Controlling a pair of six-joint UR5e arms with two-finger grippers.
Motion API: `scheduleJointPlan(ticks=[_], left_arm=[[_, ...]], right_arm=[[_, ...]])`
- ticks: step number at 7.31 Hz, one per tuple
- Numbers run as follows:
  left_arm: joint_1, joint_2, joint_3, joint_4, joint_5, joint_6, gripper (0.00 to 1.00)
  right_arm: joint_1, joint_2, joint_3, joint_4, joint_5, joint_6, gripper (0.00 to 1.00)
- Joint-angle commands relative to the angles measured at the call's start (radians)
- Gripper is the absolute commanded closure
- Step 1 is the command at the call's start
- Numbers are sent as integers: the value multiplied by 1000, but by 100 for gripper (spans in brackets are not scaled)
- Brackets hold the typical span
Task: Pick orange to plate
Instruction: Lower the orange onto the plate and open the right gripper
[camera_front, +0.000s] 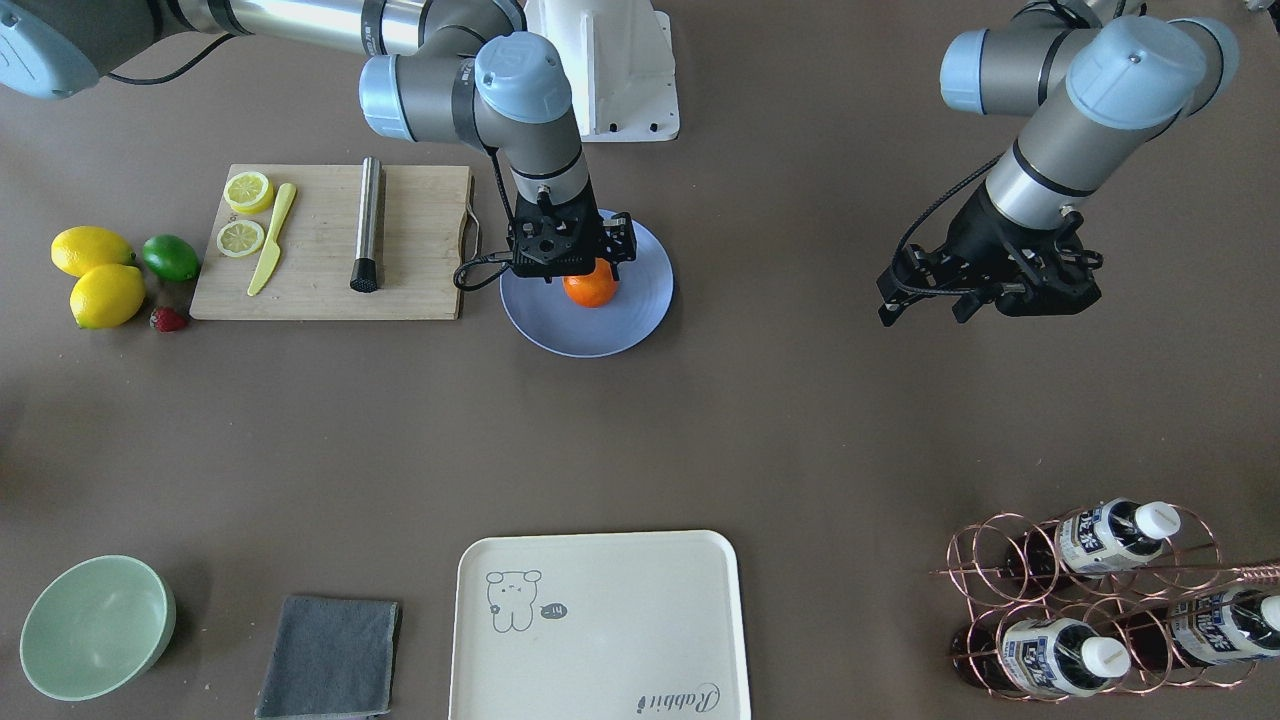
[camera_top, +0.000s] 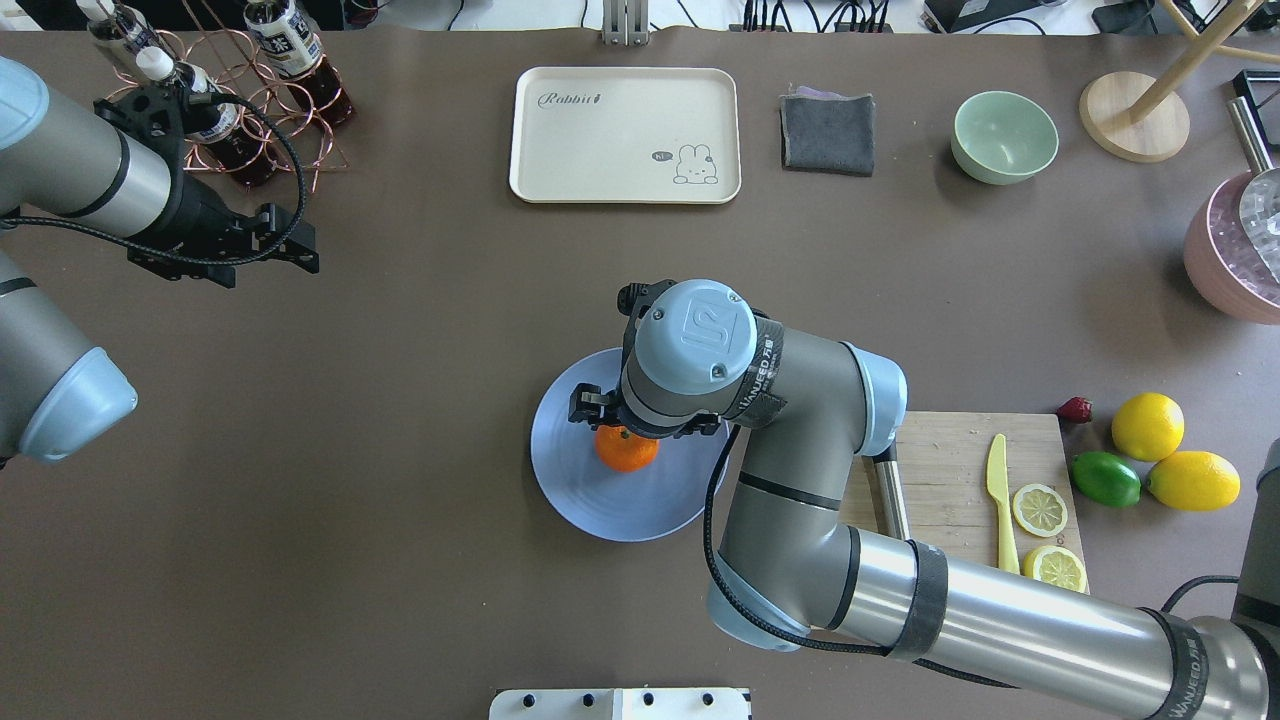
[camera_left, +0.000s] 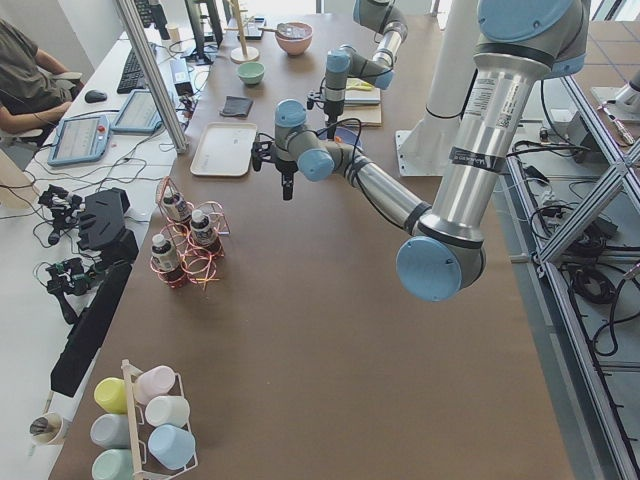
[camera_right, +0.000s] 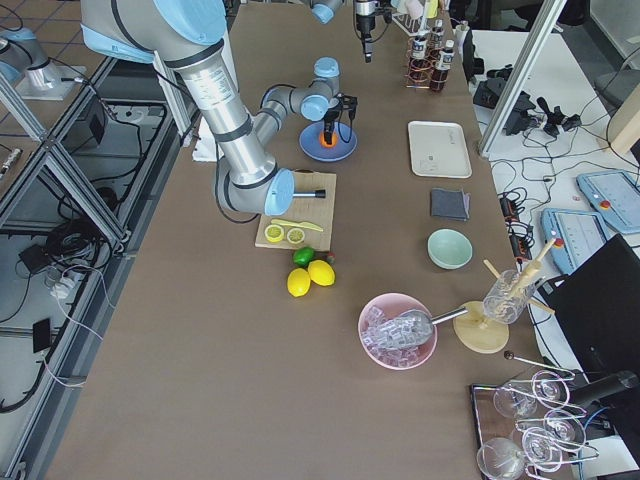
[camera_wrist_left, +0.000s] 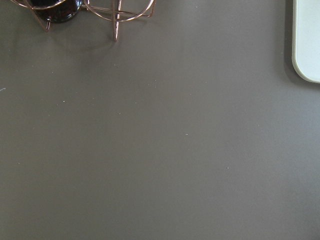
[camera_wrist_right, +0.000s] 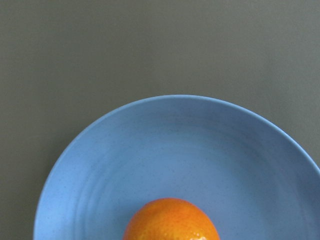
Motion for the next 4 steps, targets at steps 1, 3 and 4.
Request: scheduleJointPlan(ticks=[1, 3, 4], left_arm=[[-55, 32, 3, 9, -6, 105, 3], [-218, 113, 26, 18, -126, 353, 3], [-294, 167, 32, 20, -163, 478, 3]], right_arm=[[28, -52, 103, -62, 14, -16, 0], [175, -153, 248, -179, 120, -220, 0], [294, -234, 274, -176, 228, -338, 0]])
